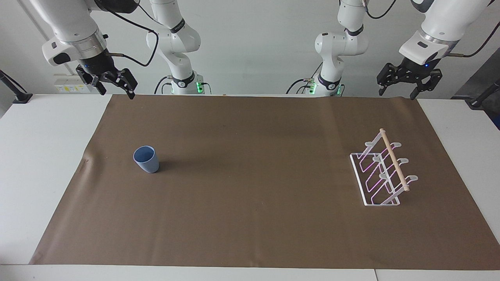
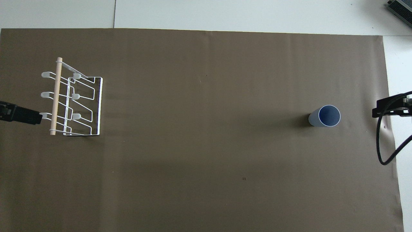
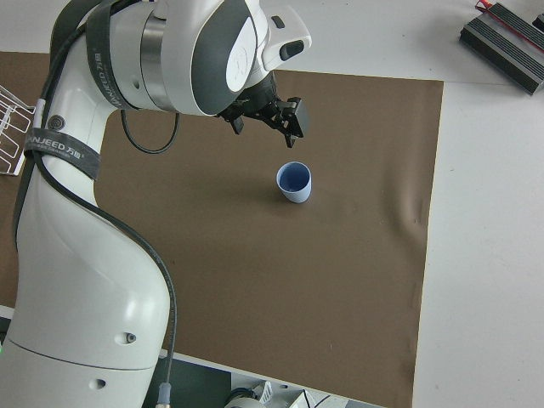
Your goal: Hang cup on cup holder
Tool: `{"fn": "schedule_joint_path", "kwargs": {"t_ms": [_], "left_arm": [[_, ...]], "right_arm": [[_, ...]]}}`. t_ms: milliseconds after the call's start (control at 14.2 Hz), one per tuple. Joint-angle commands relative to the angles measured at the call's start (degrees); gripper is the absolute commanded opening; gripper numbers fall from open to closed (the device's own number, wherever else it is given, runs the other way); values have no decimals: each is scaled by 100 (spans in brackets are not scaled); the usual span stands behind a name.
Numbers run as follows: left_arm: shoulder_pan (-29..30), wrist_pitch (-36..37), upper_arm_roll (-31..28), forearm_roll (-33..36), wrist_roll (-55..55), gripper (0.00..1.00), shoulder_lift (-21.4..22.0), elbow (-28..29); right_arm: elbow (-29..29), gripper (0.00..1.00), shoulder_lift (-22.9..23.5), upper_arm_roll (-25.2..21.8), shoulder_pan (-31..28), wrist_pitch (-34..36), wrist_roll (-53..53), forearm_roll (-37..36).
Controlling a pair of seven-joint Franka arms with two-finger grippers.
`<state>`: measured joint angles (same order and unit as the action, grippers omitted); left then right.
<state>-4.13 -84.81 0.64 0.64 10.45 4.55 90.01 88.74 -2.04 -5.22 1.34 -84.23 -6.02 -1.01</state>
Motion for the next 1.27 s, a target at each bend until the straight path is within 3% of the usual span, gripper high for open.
{"fn": "schedule_joint_path", "kwargs": {"t_ms": [0,212,777,1201], "left_arm": [[8,35,-20,-20,19,100,116,122],[8,35,-20,-20,19,100,116,122],[8,35,-29,-20,19,100,116,122],[8,44,-29,-20,19,100,116,122]], "right_arm": [[327,100,-209,30,-11,-234,137,-101],[451,100,-253,21,-20,-558,171,-136],[583,100,-262,21,-37,-559,356,-128],[696,100,264,12,-336,-988,865,-22]]}}
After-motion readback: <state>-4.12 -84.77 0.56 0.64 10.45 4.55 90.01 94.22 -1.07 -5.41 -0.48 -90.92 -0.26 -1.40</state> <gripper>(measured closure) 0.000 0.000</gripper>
